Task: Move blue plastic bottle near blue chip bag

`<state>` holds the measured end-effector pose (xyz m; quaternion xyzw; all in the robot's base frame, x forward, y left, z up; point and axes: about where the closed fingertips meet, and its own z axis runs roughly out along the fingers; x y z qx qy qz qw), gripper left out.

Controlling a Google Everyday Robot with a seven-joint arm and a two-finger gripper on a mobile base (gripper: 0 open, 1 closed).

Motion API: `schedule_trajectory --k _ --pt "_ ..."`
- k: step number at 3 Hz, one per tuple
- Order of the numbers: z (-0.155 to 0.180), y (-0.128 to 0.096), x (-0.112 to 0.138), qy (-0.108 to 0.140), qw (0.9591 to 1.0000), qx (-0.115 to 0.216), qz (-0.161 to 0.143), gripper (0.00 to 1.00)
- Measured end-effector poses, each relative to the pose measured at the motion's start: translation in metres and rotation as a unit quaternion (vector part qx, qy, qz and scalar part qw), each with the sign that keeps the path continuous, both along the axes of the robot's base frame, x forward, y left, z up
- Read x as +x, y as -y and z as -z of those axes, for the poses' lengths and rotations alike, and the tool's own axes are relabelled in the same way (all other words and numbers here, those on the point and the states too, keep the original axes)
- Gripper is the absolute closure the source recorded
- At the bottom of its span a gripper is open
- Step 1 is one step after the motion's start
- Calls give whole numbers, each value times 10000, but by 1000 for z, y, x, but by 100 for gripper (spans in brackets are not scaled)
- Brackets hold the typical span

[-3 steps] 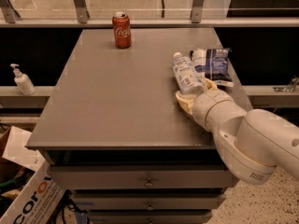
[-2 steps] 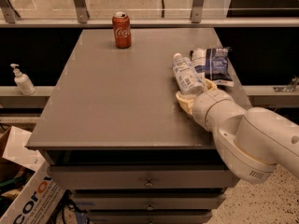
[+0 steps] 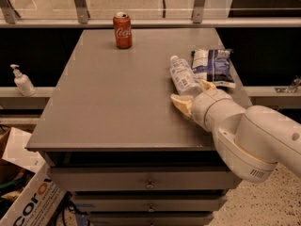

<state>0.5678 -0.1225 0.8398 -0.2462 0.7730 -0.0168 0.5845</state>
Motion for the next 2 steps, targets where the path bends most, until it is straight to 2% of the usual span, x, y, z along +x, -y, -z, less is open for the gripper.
schedule_trajectory --k 1,2 --pt "-2 -3 -1 -5 10000 15 -37 0" --pt "-6 -4 -4 33 9999 109 -97 0"
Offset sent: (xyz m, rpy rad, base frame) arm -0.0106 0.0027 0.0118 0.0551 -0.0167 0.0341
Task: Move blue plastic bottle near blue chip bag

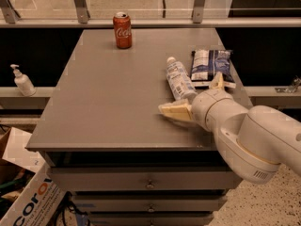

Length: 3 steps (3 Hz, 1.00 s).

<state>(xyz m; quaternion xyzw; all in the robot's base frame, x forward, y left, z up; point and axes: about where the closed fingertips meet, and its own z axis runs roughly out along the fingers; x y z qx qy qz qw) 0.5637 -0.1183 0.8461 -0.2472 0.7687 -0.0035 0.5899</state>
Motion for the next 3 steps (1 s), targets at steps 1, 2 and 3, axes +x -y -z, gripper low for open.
schedule_trajectory --k 1,2,3 --pt "-7 3 -10 72 9998 181 -70 0" --pt "-17 3 -26 171 9984 494 -199 0" --pt "-27 -10 -49 261 9952 759 -554 0"
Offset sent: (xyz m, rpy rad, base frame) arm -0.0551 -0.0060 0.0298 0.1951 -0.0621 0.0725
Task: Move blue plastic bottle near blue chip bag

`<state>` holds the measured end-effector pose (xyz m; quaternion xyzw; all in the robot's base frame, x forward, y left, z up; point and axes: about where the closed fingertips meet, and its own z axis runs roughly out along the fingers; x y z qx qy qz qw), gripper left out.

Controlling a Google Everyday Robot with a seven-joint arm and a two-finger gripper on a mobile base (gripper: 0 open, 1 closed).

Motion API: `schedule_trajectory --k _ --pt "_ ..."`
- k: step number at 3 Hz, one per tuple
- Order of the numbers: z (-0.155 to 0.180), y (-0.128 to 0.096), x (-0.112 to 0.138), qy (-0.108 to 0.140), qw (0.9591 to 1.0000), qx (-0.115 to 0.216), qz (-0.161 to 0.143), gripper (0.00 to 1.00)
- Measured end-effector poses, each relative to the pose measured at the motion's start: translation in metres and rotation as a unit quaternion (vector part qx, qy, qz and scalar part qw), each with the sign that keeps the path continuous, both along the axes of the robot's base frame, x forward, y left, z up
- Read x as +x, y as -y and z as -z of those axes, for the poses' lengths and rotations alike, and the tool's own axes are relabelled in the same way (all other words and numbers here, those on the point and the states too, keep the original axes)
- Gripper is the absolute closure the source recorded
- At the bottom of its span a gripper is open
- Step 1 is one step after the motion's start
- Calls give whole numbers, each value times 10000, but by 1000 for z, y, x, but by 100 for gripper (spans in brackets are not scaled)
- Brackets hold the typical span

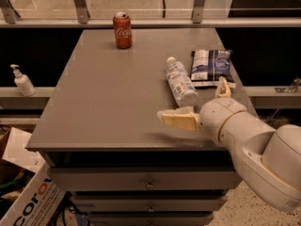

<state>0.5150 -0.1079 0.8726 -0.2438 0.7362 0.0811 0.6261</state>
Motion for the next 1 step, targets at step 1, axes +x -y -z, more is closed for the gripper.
schedule_trajectory --k 1 --pt "0 0 0 0 10000 0 0 0"
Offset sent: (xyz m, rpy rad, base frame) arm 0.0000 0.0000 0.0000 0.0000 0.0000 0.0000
